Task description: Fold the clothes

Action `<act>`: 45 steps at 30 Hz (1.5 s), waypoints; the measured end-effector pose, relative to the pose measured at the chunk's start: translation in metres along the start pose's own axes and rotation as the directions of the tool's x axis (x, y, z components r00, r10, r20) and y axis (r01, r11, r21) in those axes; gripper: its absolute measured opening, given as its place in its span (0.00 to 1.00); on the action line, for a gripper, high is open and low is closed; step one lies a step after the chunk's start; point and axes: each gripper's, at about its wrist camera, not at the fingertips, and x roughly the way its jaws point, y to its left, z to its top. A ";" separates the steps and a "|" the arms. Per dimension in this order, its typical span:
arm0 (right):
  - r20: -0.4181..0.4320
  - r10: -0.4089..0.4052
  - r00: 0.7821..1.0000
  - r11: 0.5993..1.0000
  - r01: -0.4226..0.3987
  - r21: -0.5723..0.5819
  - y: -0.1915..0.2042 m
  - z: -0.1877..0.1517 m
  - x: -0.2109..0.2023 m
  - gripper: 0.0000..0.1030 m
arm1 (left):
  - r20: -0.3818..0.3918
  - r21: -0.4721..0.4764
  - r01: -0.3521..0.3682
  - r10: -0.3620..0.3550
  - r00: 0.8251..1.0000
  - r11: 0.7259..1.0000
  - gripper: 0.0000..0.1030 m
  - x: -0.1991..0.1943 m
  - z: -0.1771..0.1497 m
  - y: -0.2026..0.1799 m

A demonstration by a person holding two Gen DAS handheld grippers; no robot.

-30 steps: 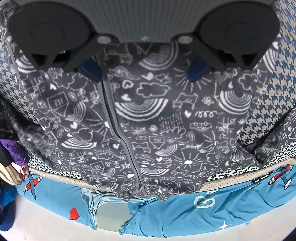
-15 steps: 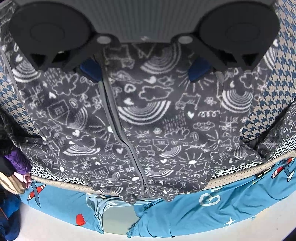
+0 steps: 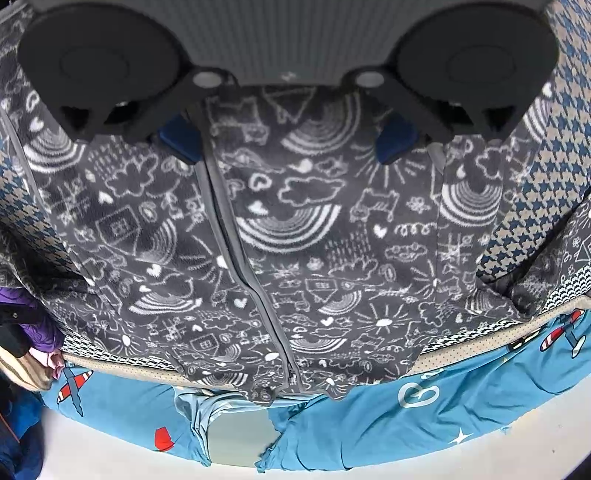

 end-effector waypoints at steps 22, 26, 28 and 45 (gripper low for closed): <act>-0.215 0.078 0.974 0.982 -0.112 -0.150 0.030 -0.024 0.050 0.11 | -0.003 -0.001 0.002 -0.002 1.000 1.000 1.00 0.005 0.001 -0.002; -0.231 0.084 0.969 0.982 -0.120 -0.144 0.027 -0.026 0.045 0.11 | -0.003 0.003 0.002 -0.002 1.000 1.000 1.00 0.006 0.001 -0.002; -0.243 0.084 0.966 0.981 -0.123 -0.150 0.027 -0.027 0.040 0.11 | -0.001 0.007 0.001 -0.001 1.000 1.000 1.00 0.006 0.001 -0.002; -0.122 0.094 0.988 0.995 -0.098 -0.025 0.011 -0.020 -0.003 0.11 | 0.009 -0.009 -0.015 0.015 1.000 1.000 1.00 0.004 0.000 -0.007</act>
